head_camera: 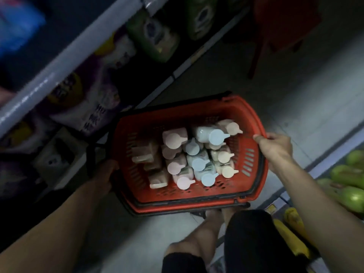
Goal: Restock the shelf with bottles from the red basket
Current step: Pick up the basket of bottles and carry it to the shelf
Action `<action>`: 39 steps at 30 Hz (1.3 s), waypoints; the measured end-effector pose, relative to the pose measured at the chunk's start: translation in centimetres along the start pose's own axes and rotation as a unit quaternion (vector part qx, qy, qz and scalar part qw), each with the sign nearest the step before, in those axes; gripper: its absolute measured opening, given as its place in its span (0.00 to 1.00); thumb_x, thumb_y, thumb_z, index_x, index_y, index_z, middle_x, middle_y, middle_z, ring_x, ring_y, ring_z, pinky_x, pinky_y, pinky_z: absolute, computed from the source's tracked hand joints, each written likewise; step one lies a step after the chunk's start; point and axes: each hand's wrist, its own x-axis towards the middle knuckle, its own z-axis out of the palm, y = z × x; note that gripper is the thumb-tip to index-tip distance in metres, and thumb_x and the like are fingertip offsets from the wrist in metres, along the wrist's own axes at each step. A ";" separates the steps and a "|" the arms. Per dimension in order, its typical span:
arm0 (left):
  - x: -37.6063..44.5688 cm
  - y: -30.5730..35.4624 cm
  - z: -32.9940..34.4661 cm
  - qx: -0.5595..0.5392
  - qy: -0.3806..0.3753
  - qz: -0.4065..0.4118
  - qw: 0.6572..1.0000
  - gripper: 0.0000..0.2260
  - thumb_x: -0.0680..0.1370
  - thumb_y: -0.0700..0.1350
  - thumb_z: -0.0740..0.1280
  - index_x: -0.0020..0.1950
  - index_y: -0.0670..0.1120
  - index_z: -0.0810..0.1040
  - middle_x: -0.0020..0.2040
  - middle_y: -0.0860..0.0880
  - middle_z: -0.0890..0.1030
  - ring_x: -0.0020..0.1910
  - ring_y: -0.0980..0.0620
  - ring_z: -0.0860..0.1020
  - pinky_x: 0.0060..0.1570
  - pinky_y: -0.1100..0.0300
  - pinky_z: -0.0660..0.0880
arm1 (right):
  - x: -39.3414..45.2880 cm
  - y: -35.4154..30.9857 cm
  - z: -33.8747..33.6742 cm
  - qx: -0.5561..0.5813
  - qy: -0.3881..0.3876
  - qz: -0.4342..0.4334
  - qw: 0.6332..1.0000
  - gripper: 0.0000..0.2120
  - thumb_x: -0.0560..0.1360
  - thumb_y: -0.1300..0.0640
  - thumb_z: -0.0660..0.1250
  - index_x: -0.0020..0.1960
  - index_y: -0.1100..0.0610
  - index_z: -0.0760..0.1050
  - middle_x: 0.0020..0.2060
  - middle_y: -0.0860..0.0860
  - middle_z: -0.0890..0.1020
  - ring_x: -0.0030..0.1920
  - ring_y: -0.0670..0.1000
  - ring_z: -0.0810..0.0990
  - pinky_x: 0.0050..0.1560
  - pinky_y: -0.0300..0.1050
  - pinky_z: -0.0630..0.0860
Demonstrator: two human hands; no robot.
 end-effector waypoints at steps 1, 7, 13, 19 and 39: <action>-0.7 2.0 1.1 0.018 -0.020 0.027 0.999 0.19 0.76 0.30 0.55 0.33 0.46 0.76 0.32 0.46 0.77 0.31 0.50 0.76 0.31 0.63 0.74 | 0.2 -0.3 -1.3 0.012 0.011 0.014 1.000 0.07 0.73 0.51 0.76 0.41 0.54 0.82 0.39 0.51 0.84 0.37 0.52 0.83 0.49 0.45 0.80; -1.9 11.8 8.8 0.099 -0.027 0.068 0.992 0.15 0.74 0.27 0.55 0.51 0.28 0.80 0.34 0.39 0.69 0.29 0.46 0.71 0.27 0.64 0.69 | 1.1 -3.2 -7.3 0.084 0.076 0.067 0.991 0.12 0.73 0.48 0.76 0.39 0.54 0.80 0.40 0.55 0.86 0.42 0.57 0.86 0.54 0.52 0.83; 1.5 19.3 15.9 0.191 -0.097 0.057 0.975 0.18 0.59 0.37 0.65 0.47 0.33 0.78 0.39 0.43 0.75 0.36 0.45 0.74 0.39 0.55 0.73 | 4.1 -5.3 -10.9 0.140 0.147 0.130 0.971 0.15 0.67 0.40 0.77 0.38 0.52 0.82 0.36 0.53 0.86 0.39 0.57 0.86 0.51 0.60 0.85; 0.0 29.2 27.2 0.311 -0.167 0.067 0.933 0.12 0.69 0.36 0.67 0.34 0.50 0.67 0.33 0.45 0.69 0.30 0.46 0.68 0.35 0.54 0.66 | 7.3 -3.2 -14.4 0.228 0.170 0.222 0.933 0.21 0.62 0.38 0.77 0.39 0.57 0.85 0.34 0.53 0.87 0.36 0.58 0.87 0.46 0.63 0.85; -21.5 45.6 77.2 0.546 -0.293 0.202 0.758 0.11 0.60 0.41 0.64 0.40 0.44 0.79 0.40 0.42 0.81 0.39 0.42 0.78 0.42 0.54 0.75 | 19.6 -8.2 -30.9 0.453 0.338 0.375 0.735 0.11 0.73 0.50 0.77 0.49 0.56 0.84 0.45 0.56 0.85 0.42 0.57 0.85 0.52 0.56 0.83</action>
